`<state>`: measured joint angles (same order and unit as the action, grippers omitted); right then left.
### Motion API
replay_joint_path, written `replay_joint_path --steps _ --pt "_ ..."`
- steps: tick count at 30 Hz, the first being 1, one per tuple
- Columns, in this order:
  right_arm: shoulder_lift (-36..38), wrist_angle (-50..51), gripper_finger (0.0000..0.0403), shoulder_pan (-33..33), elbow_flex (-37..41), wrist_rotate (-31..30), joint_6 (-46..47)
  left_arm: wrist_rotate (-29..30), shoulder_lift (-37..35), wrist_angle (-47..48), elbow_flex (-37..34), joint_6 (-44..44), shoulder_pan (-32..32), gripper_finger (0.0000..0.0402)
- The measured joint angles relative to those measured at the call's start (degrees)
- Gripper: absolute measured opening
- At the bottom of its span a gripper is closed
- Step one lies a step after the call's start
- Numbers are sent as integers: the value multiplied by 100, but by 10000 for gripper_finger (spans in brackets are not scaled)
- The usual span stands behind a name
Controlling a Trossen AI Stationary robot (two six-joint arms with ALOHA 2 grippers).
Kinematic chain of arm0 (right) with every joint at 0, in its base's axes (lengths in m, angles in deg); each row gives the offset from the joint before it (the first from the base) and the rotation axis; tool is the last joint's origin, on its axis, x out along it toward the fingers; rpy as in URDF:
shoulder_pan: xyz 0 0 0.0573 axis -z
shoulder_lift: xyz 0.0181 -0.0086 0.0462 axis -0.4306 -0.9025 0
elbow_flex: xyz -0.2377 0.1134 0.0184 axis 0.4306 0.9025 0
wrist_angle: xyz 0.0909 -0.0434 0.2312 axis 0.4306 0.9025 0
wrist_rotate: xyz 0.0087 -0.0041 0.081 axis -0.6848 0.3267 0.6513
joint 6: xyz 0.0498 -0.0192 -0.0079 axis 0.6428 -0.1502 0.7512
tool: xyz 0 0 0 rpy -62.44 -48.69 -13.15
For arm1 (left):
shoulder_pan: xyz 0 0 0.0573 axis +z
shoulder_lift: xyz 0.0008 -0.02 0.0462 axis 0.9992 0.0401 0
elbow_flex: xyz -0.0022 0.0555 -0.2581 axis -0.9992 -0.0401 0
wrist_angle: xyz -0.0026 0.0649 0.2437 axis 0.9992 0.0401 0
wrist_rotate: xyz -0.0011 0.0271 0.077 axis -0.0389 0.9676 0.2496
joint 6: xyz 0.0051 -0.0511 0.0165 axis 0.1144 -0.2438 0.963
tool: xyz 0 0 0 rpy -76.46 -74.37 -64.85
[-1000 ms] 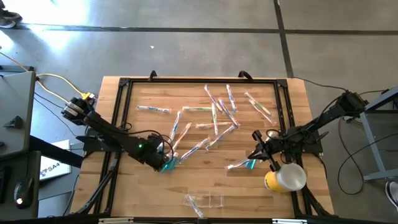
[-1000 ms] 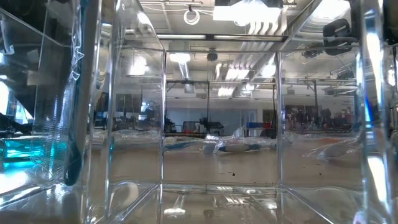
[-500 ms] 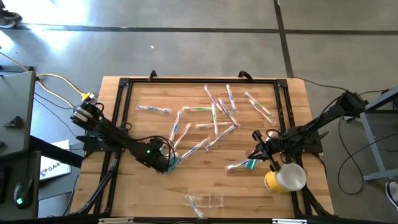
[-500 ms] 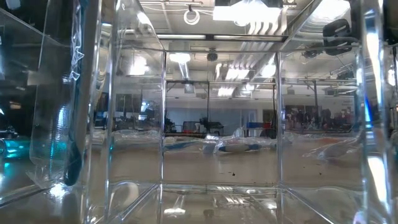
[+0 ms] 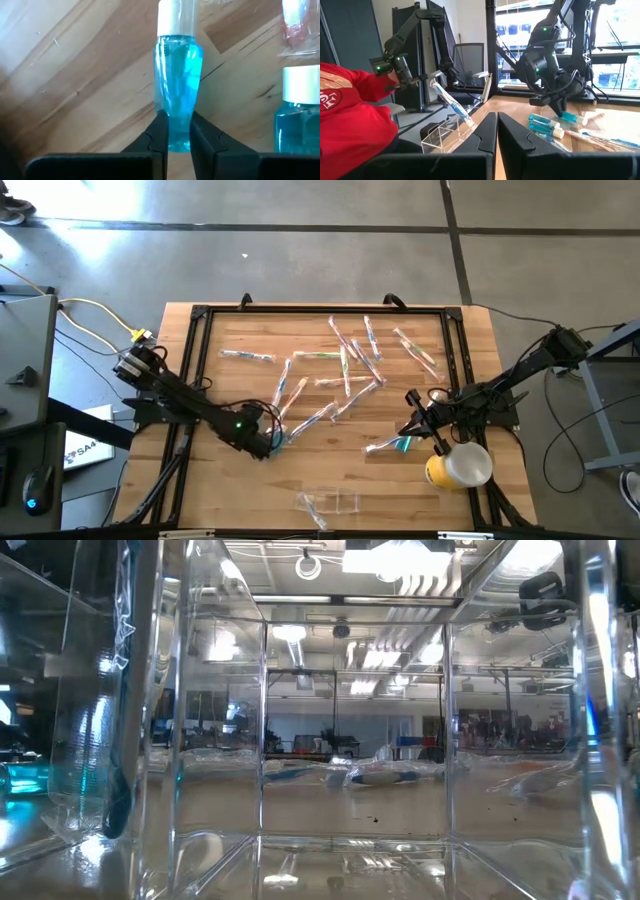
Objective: Pick & Place toothbrushing station
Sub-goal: Put the mouthwash into the transparent organizer
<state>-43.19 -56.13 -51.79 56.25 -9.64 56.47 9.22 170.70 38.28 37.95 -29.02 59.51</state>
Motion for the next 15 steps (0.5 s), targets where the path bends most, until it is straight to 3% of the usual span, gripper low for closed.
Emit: replay_joint_path --steps 5,9,12,15 --pt "-4 -188 8 -2 -1 3 -29 185 -198 1113 735 71 -74 41" --pt "-6 -489 8 -2 -220 65 -566 870 -400 1739 1751 254 -365 45" --pt "-1 114 8 -63 -776 -10 -1383 1643 -554 1639 2540 574 -740 42" --pt "-57 1091 8 -261 -1486 -751 -1865 2192 -568 1196 3195 1114 -1092 40"
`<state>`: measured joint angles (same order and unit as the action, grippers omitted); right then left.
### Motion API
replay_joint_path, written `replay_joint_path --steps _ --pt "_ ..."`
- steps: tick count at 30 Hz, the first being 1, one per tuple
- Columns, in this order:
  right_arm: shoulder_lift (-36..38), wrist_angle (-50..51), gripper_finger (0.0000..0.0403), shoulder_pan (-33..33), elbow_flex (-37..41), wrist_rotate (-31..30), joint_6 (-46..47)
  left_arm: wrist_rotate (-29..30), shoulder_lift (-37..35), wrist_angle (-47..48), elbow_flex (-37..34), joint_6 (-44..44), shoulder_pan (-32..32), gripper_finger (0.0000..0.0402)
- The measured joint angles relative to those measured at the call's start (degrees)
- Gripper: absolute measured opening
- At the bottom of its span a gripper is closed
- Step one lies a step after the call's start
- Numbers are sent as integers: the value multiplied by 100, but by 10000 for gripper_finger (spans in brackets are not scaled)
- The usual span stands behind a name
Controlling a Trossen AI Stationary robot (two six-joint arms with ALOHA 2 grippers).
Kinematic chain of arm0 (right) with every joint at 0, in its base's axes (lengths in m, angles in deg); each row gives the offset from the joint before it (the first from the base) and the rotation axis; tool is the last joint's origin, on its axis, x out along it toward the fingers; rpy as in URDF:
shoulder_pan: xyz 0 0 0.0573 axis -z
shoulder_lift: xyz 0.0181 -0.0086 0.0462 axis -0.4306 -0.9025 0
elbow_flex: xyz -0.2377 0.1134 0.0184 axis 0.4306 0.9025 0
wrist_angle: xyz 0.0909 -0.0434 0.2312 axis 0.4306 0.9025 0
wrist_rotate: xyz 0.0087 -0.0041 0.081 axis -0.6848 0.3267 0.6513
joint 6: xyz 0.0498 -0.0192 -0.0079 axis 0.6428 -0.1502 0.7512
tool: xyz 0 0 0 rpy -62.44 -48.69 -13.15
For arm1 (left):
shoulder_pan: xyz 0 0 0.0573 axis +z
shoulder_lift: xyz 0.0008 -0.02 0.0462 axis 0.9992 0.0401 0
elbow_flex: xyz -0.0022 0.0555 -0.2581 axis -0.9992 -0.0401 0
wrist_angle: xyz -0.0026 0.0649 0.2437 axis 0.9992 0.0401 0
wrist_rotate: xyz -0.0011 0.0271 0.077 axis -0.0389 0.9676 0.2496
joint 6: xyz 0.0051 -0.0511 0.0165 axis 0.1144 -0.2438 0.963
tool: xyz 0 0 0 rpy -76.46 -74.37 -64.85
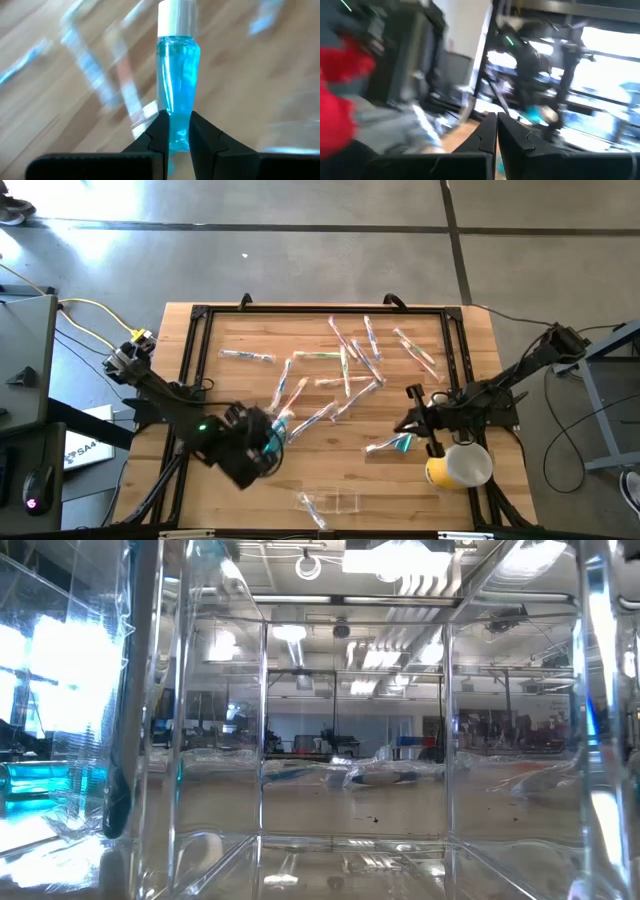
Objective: Pick & Place toothbrushing station
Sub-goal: Put the mouthwash into the transparent organizer
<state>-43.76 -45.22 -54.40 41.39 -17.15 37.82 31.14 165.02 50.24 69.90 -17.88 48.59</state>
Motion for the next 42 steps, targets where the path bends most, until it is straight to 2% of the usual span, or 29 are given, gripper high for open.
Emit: replay_joint_path --steps 4,8,12,15,18,23,28,34,42 --pt "-444 796 8 -308 -931 -1022 -209 300 -1 -1172 308 1006 -359 40" --pt "-1023 1064 25 -684 -1765 -1387 -305 323 58 -2196 302 1879 -550 40" --pt "-1799 1491 64 -1075 -2486 -1952 -494 152 335 -2829 297 2461 -558 40" --pt "-2400 1480 104 -1247 -2912 -2454 -599 -9 510 -3232 295 2820 -553 40" --pt "-2900 1499 146 -1341 -3280 -2704 -624 -86 688 -3496 295 3018 -551 40" --pt "-3529 1580 203 -1350 -3793 -2726 -618 -102 817 -3838 297 3210 -551 40" --pt "-4087 1576 233 -1250 -4170 -2680 -656 -103 859 -3860 299 3220 -548 40" --pt "-4481 1552 239 -1188 -4459 -2639 -793 -141 883 -3872 299 3315 -513 40" --pt "-4540 1506 233 -963 -4520 -2124 -728 -183 916 -3842 299 3381 -433 39"
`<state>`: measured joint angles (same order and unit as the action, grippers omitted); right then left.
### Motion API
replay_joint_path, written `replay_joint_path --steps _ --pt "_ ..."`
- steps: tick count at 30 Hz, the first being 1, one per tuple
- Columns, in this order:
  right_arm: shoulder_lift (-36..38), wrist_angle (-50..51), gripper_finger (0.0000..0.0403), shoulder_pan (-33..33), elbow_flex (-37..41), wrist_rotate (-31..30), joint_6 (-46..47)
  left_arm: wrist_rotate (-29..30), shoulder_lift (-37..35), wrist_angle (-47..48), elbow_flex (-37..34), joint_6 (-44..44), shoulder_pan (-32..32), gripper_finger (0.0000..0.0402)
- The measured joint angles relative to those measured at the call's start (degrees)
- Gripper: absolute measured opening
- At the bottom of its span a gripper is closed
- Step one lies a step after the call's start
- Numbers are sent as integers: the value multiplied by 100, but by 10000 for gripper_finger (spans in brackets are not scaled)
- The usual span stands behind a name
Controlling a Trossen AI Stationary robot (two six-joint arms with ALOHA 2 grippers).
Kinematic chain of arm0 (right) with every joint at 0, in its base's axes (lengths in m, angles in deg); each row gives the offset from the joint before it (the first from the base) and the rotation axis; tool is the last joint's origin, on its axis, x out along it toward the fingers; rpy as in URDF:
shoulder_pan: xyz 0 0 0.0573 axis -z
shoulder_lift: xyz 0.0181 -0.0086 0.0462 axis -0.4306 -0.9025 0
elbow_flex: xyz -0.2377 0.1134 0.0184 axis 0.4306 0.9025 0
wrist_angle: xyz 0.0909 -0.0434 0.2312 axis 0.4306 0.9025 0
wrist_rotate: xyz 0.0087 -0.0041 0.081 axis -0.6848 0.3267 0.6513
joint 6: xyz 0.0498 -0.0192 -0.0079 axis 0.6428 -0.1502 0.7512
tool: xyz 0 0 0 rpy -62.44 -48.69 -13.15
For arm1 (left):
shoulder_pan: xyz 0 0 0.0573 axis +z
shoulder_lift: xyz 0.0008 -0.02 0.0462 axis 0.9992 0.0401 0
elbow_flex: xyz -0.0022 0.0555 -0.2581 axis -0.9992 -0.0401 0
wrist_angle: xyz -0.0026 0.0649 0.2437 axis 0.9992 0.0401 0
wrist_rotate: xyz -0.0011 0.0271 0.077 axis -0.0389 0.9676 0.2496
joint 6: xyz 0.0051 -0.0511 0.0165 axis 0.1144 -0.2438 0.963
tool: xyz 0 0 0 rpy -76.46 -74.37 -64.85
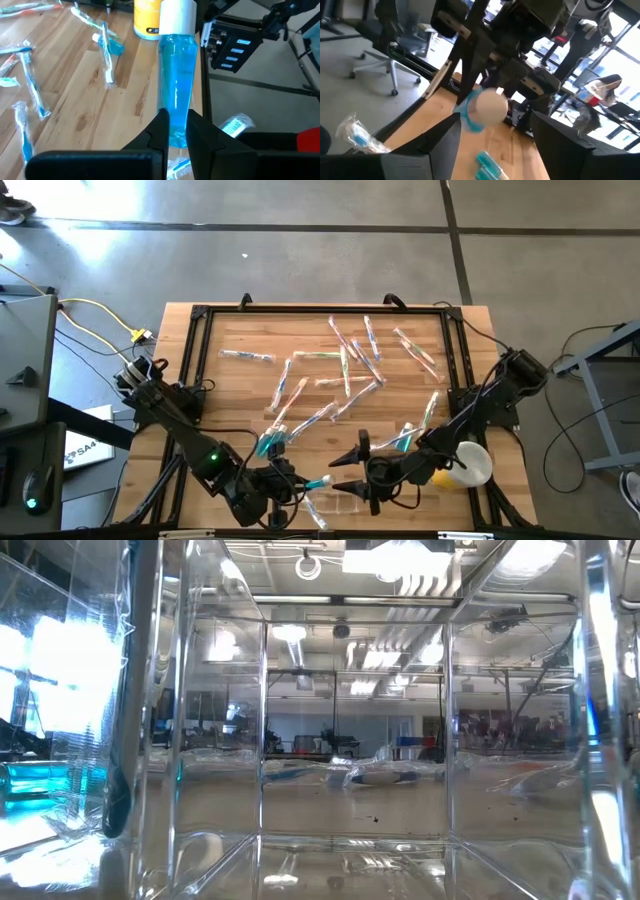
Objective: Pick & Place toothbrushing station
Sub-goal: Put the mouthwash into the transparent organizer
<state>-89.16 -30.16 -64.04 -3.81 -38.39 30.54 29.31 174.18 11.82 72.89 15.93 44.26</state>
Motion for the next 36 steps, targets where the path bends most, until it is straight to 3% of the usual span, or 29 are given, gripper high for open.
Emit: replay_joint_path --steps 9,13,31,36 --pt "0 69 231 210 2 874 340 -52 50 -23 0 70 87 39" --pt "-2 80 222 219 2 988 342 -116 50 -6 0 70 149 39" --pt "-2 373 105 455 2 1688 613 -151 48 -14 -2 99 145 39" --pt "-2 395 97 501 2 1833 594 -151 48 11 -2 127 144 39"
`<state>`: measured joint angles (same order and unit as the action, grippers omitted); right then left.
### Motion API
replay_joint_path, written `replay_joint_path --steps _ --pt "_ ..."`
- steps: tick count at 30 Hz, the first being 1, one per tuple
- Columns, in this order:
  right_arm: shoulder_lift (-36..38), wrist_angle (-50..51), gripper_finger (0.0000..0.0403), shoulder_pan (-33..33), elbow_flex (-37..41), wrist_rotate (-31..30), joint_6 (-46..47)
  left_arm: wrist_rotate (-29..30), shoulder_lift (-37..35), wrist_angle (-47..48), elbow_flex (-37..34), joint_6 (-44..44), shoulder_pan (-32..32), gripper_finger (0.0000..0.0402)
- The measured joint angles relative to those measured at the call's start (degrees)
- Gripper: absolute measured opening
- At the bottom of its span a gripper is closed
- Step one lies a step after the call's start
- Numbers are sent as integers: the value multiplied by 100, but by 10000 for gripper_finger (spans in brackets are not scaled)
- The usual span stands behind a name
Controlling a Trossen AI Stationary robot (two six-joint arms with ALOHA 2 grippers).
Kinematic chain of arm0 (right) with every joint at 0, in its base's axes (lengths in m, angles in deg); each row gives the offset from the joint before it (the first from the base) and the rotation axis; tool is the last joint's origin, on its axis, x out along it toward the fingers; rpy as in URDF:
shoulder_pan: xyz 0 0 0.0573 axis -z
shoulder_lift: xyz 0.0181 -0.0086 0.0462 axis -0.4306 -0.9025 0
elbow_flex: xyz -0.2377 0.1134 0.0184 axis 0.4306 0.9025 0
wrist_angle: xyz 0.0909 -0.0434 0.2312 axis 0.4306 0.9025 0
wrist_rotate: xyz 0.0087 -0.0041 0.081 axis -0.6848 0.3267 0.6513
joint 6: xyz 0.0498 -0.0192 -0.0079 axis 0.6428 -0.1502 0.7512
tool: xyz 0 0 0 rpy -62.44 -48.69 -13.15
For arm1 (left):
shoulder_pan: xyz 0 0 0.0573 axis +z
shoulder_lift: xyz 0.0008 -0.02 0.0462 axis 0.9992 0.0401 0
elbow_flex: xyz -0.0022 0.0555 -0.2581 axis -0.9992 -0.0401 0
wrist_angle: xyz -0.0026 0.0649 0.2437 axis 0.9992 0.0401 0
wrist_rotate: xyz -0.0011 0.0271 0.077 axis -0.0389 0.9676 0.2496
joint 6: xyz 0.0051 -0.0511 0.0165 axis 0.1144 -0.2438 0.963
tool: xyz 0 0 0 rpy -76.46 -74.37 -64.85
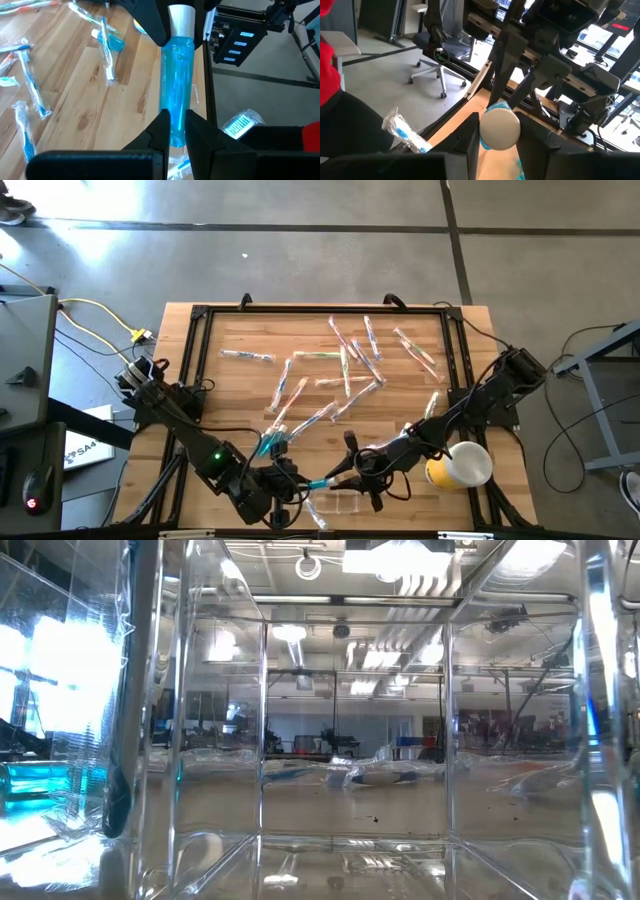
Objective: Pick & Place toothbrushing station
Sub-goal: Put the mouthwash into the transparent organizer
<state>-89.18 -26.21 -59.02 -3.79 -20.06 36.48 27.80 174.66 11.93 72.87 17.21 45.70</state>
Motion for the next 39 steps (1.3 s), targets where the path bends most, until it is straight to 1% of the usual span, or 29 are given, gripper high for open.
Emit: replay_joint_path --steps 4,8,27,29,31,34,39 --pt "0 50 107 0 0 2 -9 0 0 1 0 68 2 40" --pt "0 91 95 -8 0 9 -8 -2 0 -15 0 362 0 40" --pt "9 226 91 -20 0 -11 30 151 0 -111 -4 361 -7 42" --pt "9 255 91 -22 0 -8 32 153 0 -146 -4 324 -7 52" --pt "9 328 91 -24 -2 48 47 233 9 -234 -4 308 -7 71" --pt "-35 484 91 -31 19 78 50 461 54 -374 16 346 2 110" --pt "-4 507 91 -74 9 -65 88 454 74 -402 7 419 -2 176"
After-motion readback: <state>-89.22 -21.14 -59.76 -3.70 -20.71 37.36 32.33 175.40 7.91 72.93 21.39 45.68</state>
